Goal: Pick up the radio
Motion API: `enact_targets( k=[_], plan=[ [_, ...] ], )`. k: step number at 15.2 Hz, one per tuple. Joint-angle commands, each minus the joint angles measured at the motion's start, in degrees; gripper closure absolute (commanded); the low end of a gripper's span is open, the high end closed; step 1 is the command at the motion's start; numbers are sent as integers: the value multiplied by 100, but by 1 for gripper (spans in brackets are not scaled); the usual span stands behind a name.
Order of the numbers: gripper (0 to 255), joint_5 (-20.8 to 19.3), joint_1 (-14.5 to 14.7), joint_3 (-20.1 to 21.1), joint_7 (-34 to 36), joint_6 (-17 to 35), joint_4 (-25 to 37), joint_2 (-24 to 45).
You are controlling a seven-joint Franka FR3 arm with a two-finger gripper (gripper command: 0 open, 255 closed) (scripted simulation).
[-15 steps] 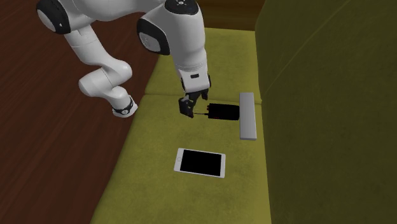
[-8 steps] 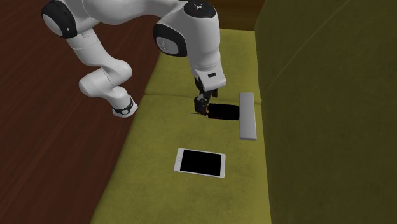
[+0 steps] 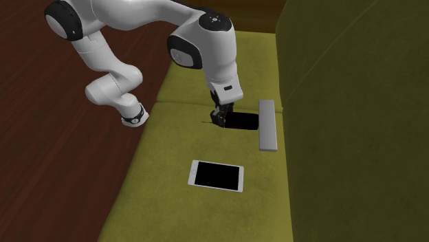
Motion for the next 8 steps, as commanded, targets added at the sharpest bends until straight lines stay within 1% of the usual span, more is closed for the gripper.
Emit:
enact_targets(
  k=[1, 7, 8],
  plan=[
    [255, 0, -2, -2, -2, 5, -10, 1],
    [255, -9, 2, 6, 12, 8, 10, 24],
    [255, -11, 0, 4, 15, -69, 89, 26]
  ],
)
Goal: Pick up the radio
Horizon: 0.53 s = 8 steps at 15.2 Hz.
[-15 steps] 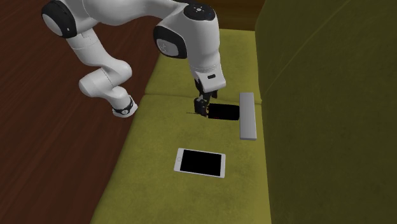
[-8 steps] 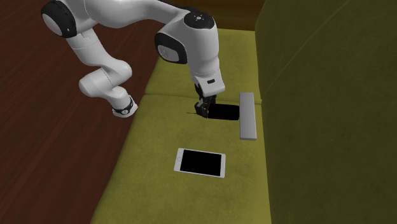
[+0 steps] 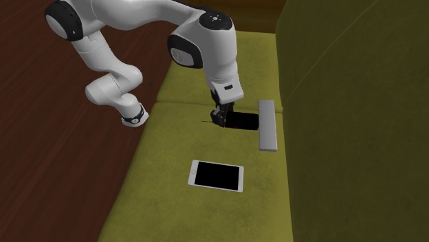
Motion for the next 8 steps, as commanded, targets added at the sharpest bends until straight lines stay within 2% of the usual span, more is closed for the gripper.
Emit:
enact_targets(
  k=[1, 8],
  plan=[
    [255, -5, -3, -3, 2, -115, 122, 12],
    [255, -38, -10, -5, 35, -663, 736, 81]
  ],
)
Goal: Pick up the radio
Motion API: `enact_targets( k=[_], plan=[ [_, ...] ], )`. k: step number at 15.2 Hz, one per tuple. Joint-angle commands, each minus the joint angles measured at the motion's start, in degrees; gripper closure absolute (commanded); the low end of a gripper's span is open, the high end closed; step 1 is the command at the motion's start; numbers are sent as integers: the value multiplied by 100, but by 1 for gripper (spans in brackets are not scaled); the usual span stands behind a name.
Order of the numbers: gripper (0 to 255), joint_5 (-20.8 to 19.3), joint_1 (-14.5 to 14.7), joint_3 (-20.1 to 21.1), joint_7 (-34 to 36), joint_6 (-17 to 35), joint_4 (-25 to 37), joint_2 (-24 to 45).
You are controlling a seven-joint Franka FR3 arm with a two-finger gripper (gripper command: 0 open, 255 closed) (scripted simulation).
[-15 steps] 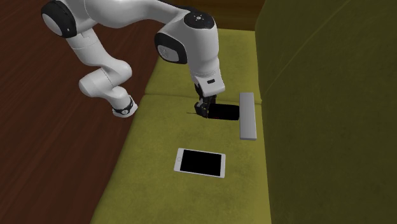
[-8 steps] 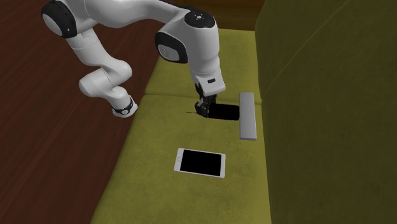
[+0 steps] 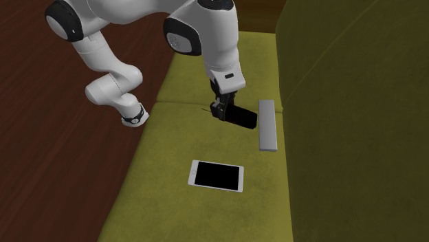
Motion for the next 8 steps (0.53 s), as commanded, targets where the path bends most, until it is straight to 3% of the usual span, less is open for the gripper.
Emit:
enact_targets(
  k=[1, 8],
  plan=[
    [255, -18, 3, 8, 24, -161, 200, 44],
    [255, -59, 3, 17, 62, -577, 715, 148]
  ],
)
